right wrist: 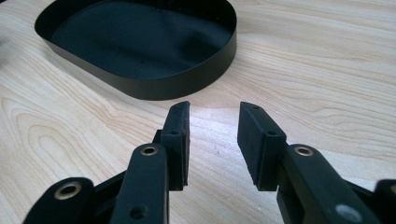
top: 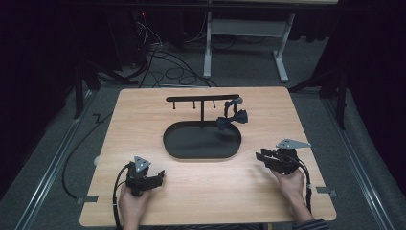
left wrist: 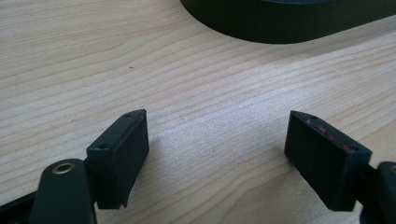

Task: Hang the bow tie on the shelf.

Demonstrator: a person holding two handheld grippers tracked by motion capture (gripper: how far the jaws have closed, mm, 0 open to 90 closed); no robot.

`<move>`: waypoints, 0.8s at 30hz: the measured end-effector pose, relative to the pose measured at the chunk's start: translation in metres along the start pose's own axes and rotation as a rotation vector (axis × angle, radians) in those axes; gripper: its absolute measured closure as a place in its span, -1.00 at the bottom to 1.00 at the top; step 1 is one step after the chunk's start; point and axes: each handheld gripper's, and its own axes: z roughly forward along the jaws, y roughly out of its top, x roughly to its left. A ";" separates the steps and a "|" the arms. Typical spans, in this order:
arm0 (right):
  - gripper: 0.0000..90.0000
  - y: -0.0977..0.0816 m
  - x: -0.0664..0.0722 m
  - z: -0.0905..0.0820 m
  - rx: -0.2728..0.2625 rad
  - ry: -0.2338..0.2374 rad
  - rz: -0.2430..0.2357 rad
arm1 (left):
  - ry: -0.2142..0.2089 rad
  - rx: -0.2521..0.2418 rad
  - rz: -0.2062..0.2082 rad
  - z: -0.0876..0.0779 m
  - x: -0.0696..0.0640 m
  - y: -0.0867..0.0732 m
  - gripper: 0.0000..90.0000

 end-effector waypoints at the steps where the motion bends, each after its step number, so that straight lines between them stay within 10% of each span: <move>1: 0.47 0.000 0.000 0.001 0.001 -0.003 -0.002 | 0.000 0.000 0.000 0.000 0.000 0.000 -0.51; 24: 0.46 -0.003 -0.001 0.014 0.036 -0.046 -0.016 | 0.000 0.000 0.000 0.000 0.000 0.000 -0.51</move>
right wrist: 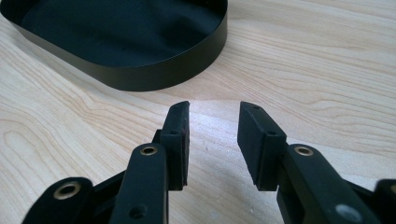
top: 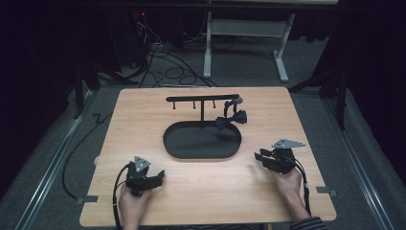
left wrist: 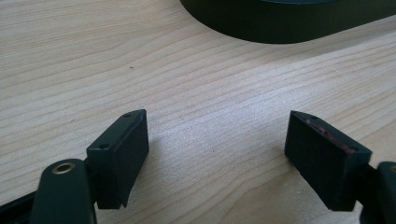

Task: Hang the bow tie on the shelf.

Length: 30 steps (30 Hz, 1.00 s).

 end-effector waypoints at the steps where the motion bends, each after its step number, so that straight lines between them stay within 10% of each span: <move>1: 0.46 0.000 0.000 0.000 0.000 0.000 0.000 | 0.000 0.000 0.000 0.000 0.000 0.000 -0.51; 30: 0.35 -0.013 0.004 0.024 0.049 -0.058 -0.032 | 0.000 0.000 0.001 0.000 0.000 0.000 -0.51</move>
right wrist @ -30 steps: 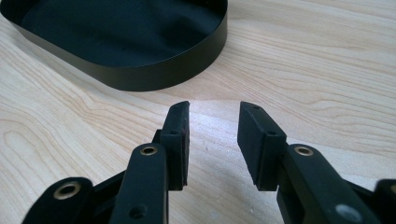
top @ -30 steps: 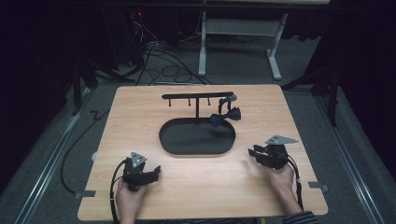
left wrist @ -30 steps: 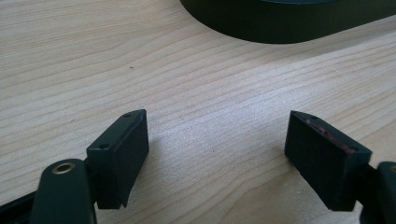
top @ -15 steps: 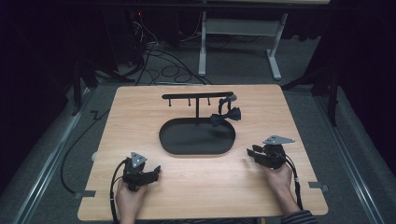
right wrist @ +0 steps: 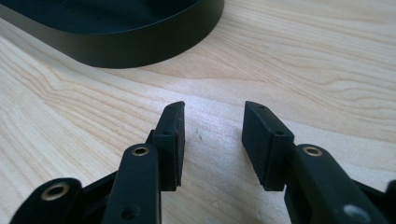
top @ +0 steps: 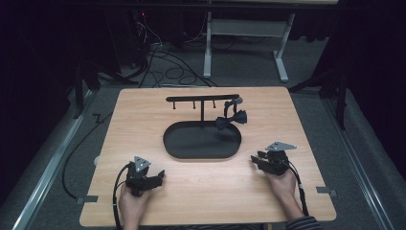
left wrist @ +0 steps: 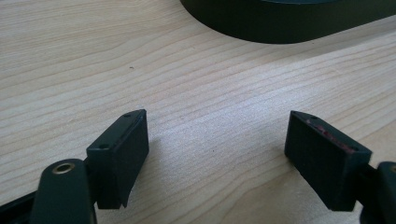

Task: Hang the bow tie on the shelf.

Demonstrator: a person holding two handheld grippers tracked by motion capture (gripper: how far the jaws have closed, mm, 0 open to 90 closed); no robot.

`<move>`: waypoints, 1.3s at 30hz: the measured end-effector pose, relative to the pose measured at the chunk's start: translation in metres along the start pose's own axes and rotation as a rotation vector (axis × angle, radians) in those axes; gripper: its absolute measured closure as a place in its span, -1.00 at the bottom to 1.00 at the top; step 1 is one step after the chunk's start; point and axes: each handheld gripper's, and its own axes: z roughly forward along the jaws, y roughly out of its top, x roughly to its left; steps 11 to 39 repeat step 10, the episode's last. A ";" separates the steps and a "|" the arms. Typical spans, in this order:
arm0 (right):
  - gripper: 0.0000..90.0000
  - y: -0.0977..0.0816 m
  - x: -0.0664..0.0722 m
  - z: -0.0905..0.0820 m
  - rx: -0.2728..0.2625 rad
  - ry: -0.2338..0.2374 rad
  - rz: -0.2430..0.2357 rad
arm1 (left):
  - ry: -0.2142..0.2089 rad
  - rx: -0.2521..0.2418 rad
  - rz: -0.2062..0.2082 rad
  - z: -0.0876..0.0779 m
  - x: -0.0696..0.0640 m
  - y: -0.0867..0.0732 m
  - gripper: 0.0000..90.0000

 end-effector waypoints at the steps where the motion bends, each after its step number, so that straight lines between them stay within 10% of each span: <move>1: 0.34 0.000 0.002 0.000 0.002 -0.011 -0.014 | 0.000 0.000 0.000 0.000 0.000 0.000 -0.51; 39: 0.27 0.000 0.005 0.001 0.005 -0.022 -0.048 | -0.001 0.001 0.001 0.000 0.000 0.000 -0.52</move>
